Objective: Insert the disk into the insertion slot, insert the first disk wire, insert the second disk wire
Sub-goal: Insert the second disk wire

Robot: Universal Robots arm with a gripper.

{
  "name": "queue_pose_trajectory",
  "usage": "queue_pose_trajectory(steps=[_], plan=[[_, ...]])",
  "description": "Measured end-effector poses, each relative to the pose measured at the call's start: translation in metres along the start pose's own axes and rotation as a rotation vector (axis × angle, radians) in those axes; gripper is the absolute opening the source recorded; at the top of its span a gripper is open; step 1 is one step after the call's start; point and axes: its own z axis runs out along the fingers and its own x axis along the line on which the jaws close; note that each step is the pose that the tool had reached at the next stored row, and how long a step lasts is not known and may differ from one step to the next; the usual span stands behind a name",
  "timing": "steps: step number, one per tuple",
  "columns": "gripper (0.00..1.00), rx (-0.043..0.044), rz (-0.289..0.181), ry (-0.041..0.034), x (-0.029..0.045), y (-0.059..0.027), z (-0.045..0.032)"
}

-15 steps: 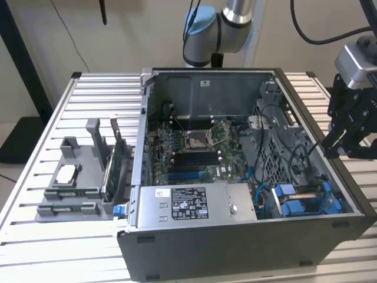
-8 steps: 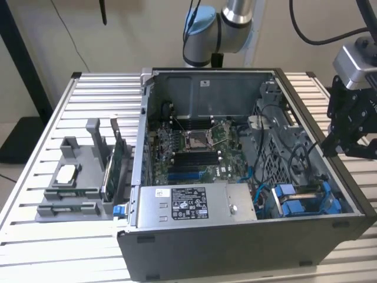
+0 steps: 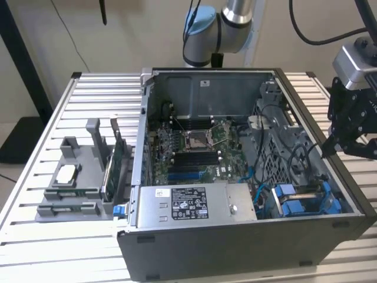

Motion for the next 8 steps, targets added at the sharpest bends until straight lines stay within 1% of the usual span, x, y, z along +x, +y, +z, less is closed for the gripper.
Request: queue_pose_trajectory(steps=[1,7,8], plan=[[0.12,0.0000,0.000,0.0000,0.0000,0.0000,0.0000],[0.12,-0.0001,0.000,0.0002,-0.0001,0.0001,-0.0001],[0.12,-0.0001,0.000,0.0019,-0.0001,0.0001,-0.0003]])
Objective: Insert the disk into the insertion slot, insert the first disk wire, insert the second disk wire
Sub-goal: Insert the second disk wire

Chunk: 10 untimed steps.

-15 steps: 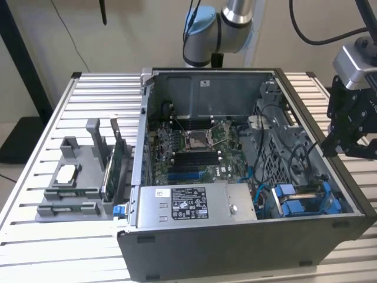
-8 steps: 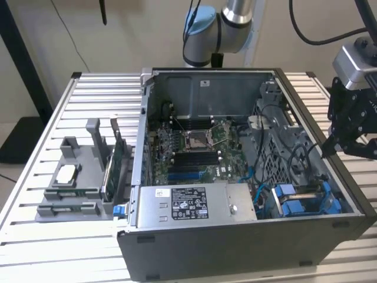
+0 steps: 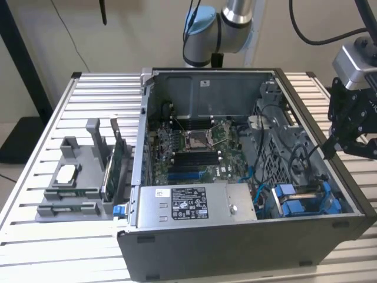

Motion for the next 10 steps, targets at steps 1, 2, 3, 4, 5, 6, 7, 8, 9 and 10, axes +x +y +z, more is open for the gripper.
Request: queue_pose_trajectory(steps=[1,2,3,4,5,6,7,8,9,10], plan=[[0.12,0.0000,0.000,0.0035,0.0000,0.0000,-0.0001],[0.12,0.0000,0.000,0.0071,0.0000,0.0000,0.0001],[0.14,0.0000,0.000,0.0120,0.0000,0.0000,0.0001],[0.20,0.0001,0.000,0.0170,0.0000,0.0000,0.0000],[0.20,0.0000,-0.001,0.0216,0.0001,0.0000,0.0000],[0.26,0.0000,-0.001,0.0262,0.0000,0.0000,-0.0001],[0.26,0.0001,-0.001,0.0322,0.0000,0.0000,-0.0002],[0.26,0.0000,-0.001,0.0425,0.0000,0.0000,-0.0002],[0.26,0.0000,-0.001,0.0563,0.0000,0.0000,-0.0002],[0.26,0.0001,-0.002,0.0705,0.0000,0.0000,-0.0002]])
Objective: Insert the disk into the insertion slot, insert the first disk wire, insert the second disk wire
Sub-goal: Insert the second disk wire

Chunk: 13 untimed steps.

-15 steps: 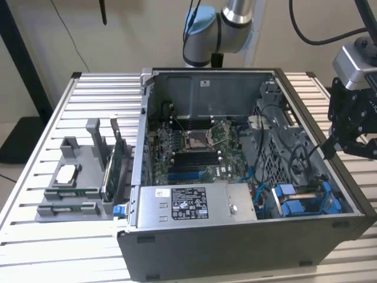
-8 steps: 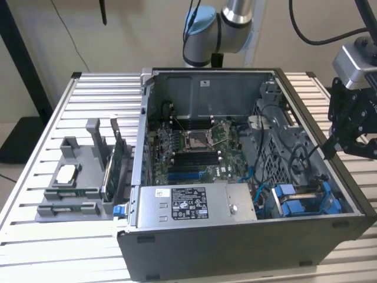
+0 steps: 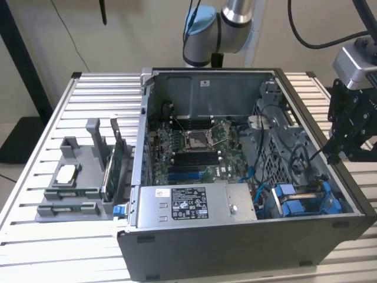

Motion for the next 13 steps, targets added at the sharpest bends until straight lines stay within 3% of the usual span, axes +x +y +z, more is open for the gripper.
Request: queue_pose_trajectory(steps=[2,7,8,13], plan=[[0.26,0.0001,-0.001,0.0247,-0.0002,0.0000,0.0000],[0.26,0.0018,-0.002,0.0696,-0.0030,0.0001,0.0006],[0.26,0.0020,-0.002,0.0746,-0.0036,0.0001,0.0007],[0.26,0.0020,-0.002,0.0750,-0.0058,-0.0001,-0.0044]])
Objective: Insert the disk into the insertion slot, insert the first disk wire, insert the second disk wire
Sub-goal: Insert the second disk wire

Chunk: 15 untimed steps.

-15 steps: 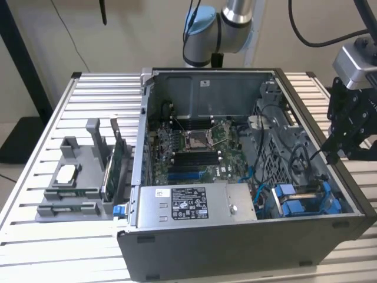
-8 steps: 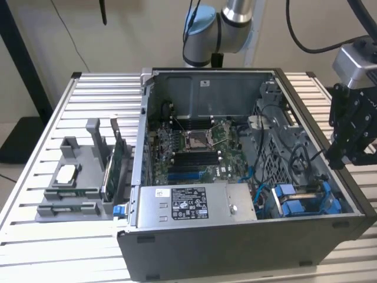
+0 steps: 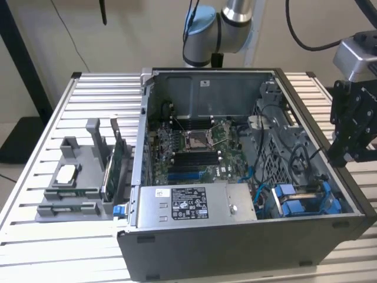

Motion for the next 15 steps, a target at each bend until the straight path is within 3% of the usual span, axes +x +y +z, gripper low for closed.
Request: queue_pose_trajectory(steps=[2,3,7,8,10,12,15], plan=[[0.26,0.0000,0.000,-0.0070,-0.0001,-0.0007,-0.0003],[0.26,0.0000,0.000,-0.0222,-0.0001,-0.0012,-0.0005],[0.26,-0.0002,0.003,-0.0957,0.0000,-0.0019,-0.0004],[0.26,-0.0002,0.003,-0.1087,0.0001,-0.0030,-0.0002],[0.26,-0.0049,0.004,-0.1164,0.0004,-0.0063,-0.0017],[0.26,-0.0129,0.005,-0.1165,0.0003,-0.0081,-0.0050],[0.26,-0.0132,0.005,-0.1168,0.0004,-0.0085,-0.0039]])
